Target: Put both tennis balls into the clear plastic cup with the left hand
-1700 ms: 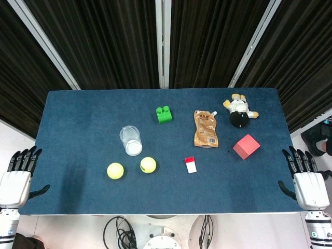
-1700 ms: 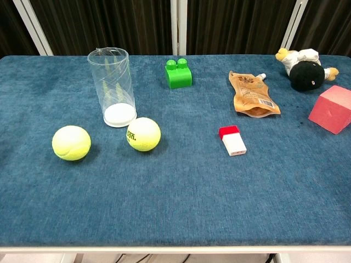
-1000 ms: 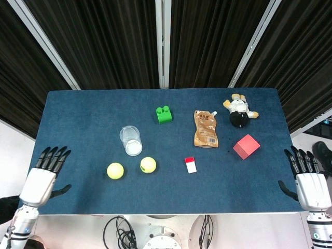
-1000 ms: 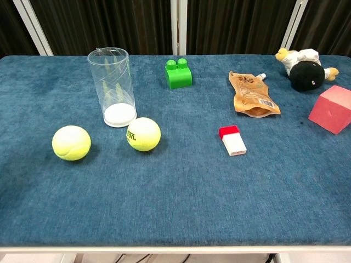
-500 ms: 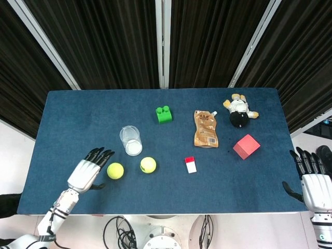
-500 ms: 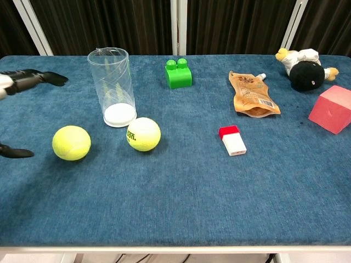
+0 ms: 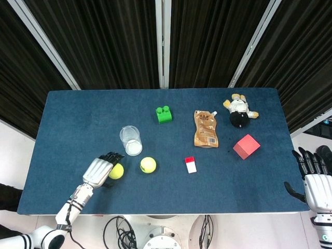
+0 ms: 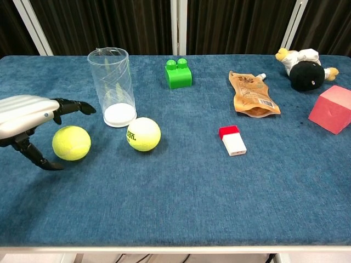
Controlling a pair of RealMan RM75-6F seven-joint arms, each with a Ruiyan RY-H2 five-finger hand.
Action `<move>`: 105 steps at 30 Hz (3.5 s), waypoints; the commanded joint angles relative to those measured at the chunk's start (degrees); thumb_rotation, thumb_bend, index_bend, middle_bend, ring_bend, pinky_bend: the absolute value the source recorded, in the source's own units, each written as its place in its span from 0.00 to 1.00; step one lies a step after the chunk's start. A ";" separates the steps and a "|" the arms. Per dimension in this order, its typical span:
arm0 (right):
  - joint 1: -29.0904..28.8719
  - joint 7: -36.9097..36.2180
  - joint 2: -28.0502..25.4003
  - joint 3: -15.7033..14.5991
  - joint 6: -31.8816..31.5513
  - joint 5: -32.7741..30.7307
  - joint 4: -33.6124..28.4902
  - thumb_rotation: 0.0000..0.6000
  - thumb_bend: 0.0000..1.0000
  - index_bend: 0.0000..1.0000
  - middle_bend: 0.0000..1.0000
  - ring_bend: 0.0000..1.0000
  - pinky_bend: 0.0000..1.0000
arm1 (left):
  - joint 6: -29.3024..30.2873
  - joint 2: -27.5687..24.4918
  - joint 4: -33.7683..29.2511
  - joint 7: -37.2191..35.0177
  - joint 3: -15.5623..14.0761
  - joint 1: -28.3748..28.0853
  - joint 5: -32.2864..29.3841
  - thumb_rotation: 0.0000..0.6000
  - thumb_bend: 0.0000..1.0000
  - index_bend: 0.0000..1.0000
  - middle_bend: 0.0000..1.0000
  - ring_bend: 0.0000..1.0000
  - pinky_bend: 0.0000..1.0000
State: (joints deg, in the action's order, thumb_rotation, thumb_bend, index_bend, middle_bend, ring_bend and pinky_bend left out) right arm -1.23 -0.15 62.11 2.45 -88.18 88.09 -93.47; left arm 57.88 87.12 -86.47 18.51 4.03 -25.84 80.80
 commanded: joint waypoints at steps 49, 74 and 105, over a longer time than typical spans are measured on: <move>0.06 1.72 0.48 1.49 -0.68 -1.23 -0.56 1.00 0.21 0.00 0.00 0.00 0.00 | 3.01 -4.78 -11.05 5.22 14.78 -15.55 -10.88 1.00 0.26 0.58 0.58 0.58 0.81; 0.27 -0.46 1.12 1.86 -2.00 -0.59 1.73 1.00 0.23 0.00 0.00 0.00 0.00 | 3.46 -4.58 -6.85 2.18 11.94 -17.38 -12.62 1.00 0.24 0.10 0.14 0.13 0.42; 0.86 -1.83 1.56 1.62 -2.55 -0.52 3.20 1.00 0.23 0.00 0.00 0.00 0.00 | 2.71 1.90 -6.12 8.55 -2.42 -14.90 0.55 1.00 0.24 0.21 0.23 0.21 0.44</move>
State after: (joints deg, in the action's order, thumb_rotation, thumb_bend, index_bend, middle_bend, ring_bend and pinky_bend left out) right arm -0.40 -1.96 63.70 4.08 -90.71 87.57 -90.28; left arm 61.29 86.65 -95.59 26.29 2.41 -40.98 81.37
